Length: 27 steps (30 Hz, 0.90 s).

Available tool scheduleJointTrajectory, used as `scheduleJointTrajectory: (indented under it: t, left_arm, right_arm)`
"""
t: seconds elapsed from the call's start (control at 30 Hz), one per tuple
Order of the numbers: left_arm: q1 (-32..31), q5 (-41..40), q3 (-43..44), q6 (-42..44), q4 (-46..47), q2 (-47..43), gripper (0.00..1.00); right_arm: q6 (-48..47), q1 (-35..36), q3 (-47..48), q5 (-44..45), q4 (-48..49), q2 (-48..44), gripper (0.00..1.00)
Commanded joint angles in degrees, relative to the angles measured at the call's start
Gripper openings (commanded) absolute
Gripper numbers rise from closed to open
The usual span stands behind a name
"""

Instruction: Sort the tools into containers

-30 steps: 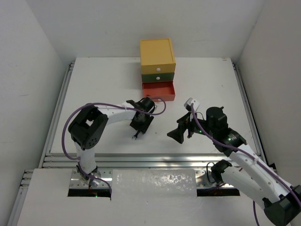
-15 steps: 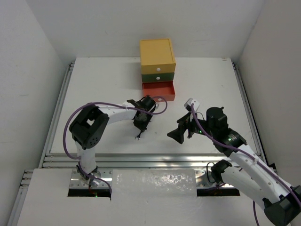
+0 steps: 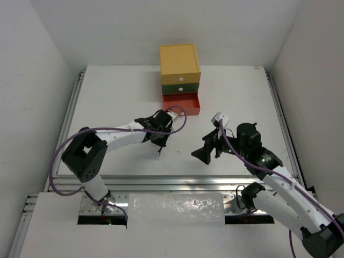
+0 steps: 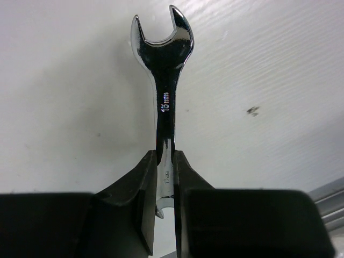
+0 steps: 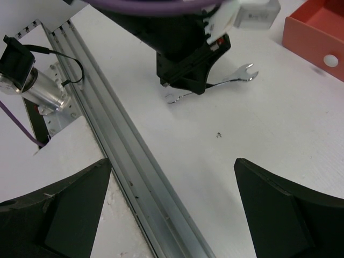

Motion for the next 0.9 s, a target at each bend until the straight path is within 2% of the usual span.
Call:
scheduleJointTrajectory:
  t: [0.0, 0.2, 0.3, 0.4, 0.5, 0.57, 0.7, 0.87]
  left_arm:
    - [-0.8, -1.1, 0.0, -0.7, 6.4, -5.8, 0.0]
    - [-0.8, -5.6, 3.9, 2.0, 8.1, -10.0, 0.0]
    - [-0.7, -10.7, 10.4, 8.2, 7.3, -8.5, 0.0]
    - [-0.7, -12.3, 16.0, 19.4, 9.6, -6.1, 0.0]
    - [0.0, -12.5, 18.1, 27.7, 16.2, -3.7, 0.0]
    - [0.8, -9.3, 22.2, 30.7, 17.5, 0.0, 0.0]
    - [3.0, -7.9, 27.2, 38.2, 20.6, 6.5, 0.0]
    - [5.9, -4.9, 30.2, 41.5, 25.4, 12.7, 0.0]
  right_arm:
    - [0.0, 0.3, 0.1, -0.2, 1.9, -0.5, 0.97]
    - [0.3, 0.3, 0.3, 0.8, 1.7, -1.8, 0.96]
    - [0.5, 0.2, 0.0, 2.1, 1.9, -3.3, 0.96]
    - [0.3, 0.3, 0.2, 2.6, 1.1, -5.0, 0.97]
    - [0.3, 0.3, 0.5, 2.9, 0.5, -5.7, 0.99]
    - [0.3, 0.3, 0.6, 2.9, 0.5, -6.0, 0.99]
    - [0.2, 0.2, 1.3, 3.3, -0.8, -6.8, 0.99]
    - [0.2, 0.3, 1.5, 3.5, -1.1, -7.6, 0.99]
